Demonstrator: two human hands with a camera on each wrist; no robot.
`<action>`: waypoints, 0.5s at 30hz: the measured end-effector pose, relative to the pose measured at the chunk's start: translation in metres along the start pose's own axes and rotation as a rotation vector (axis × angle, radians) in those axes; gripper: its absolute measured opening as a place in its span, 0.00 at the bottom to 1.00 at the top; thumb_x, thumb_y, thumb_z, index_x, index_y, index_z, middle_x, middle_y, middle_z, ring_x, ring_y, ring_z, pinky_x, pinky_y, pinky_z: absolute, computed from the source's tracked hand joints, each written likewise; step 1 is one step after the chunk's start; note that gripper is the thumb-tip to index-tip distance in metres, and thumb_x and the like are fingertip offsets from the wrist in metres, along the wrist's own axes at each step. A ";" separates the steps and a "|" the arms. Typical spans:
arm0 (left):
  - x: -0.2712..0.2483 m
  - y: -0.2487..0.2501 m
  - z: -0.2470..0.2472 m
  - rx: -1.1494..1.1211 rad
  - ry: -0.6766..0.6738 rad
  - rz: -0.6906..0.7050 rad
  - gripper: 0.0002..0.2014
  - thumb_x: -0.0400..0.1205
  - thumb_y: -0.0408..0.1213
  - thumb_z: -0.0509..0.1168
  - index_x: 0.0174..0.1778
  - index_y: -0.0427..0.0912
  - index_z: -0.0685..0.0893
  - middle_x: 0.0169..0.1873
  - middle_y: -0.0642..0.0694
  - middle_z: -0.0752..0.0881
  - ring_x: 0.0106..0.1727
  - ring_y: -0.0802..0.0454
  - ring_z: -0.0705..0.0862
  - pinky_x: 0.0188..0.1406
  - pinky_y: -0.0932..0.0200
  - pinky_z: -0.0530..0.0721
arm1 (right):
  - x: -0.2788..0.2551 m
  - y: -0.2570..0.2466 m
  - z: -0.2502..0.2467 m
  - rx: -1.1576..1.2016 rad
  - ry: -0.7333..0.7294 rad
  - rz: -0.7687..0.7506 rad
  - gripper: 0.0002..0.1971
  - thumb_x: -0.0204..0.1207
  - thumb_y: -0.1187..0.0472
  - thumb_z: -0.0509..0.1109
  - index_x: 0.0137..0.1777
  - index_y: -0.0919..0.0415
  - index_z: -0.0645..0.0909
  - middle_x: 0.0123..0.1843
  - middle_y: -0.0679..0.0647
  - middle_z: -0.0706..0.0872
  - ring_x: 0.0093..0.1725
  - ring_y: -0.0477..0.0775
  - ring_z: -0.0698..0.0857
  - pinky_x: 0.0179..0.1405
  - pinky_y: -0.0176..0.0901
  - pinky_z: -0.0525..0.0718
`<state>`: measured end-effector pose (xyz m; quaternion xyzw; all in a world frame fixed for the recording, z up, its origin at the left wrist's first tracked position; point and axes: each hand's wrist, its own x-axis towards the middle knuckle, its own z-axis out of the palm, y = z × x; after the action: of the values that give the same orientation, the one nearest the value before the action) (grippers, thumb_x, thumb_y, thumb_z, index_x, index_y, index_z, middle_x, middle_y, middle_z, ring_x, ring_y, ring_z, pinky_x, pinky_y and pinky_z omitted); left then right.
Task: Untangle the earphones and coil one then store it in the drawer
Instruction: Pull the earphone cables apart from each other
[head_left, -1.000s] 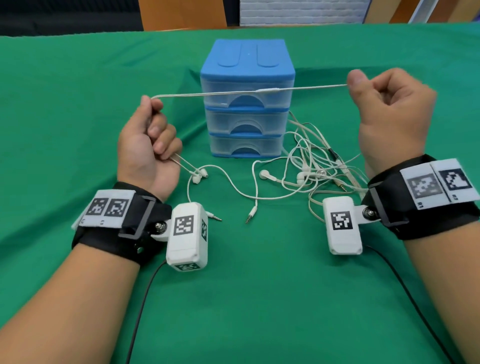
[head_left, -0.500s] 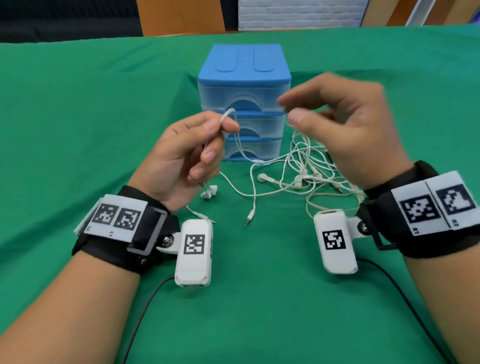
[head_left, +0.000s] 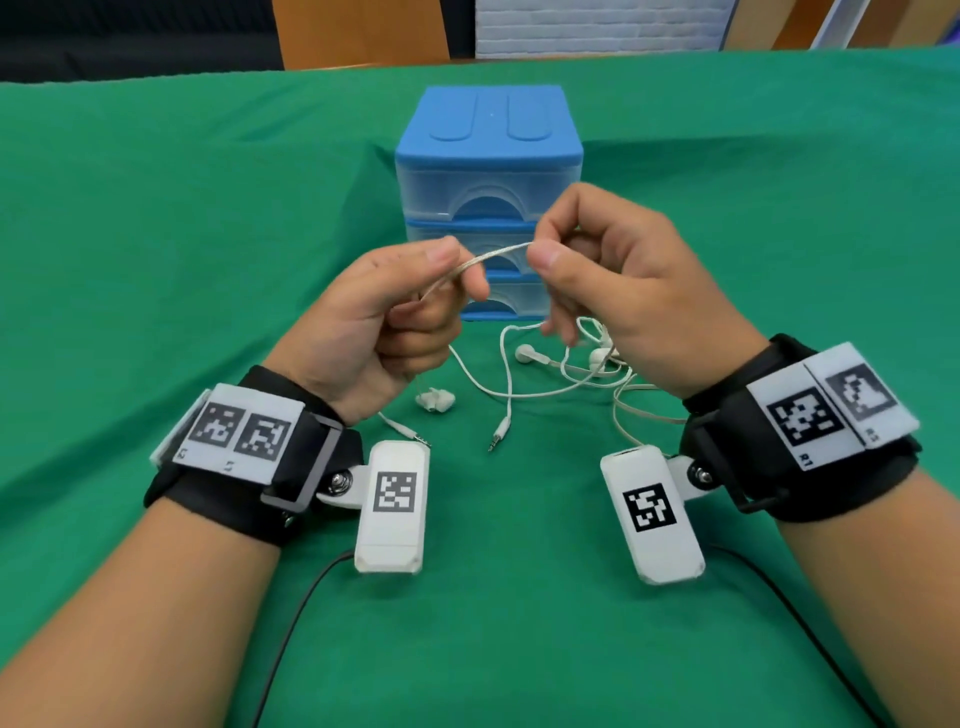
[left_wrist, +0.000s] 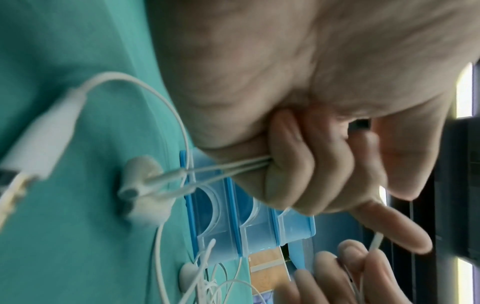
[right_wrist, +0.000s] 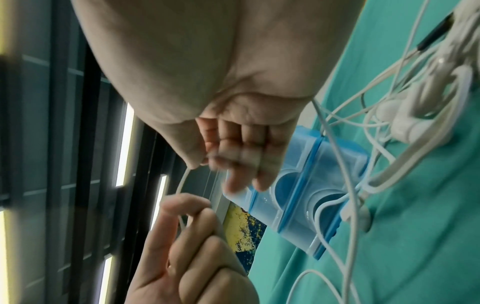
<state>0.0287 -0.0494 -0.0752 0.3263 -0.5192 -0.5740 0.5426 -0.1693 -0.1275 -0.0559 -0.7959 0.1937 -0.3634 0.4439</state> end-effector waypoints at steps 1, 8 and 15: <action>0.000 0.000 0.000 0.012 0.026 -0.016 0.11 0.85 0.42 0.62 0.39 0.43 0.84 0.22 0.54 0.56 0.19 0.59 0.51 0.16 0.62 0.46 | 0.000 0.002 -0.001 -0.027 0.019 0.002 0.06 0.85 0.65 0.66 0.47 0.64 0.74 0.26 0.51 0.74 0.22 0.52 0.75 0.25 0.45 0.77; 0.001 0.006 -0.003 -0.214 0.047 0.005 0.21 0.91 0.42 0.49 0.33 0.46 0.77 0.21 0.53 0.54 0.18 0.58 0.48 0.15 0.62 0.45 | 0.003 0.011 -0.011 -0.129 0.185 0.008 0.12 0.82 0.59 0.73 0.39 0.63 0.80 0.27 0.58 0.70 0.23 0.48 0.64 0.22 0.38 0.64; 0.004 0.007 -0.001 -0.244 0.126 0.121 0.21 0.90 0.34 0.48 0.79 0.34 0.71 0.25 0.54 0.76 0.16 0.60 0.59 0.14 0.69 0.54 | -0.001 0.013 -0.015 -0.197 0.076 0.045 0.13 0.83 0.61 0.72 0.40 0.71 0.83 0.26 0.60 0.71 0.24 0.43 0.64 0.24 0.33 0.63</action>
<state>0.0309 -0.0528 -0.0678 0.2614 -0.4290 -0.5775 0.6435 -0.1809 -0.1422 -0.0628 -0.8166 0.2631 -0.3626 0.3641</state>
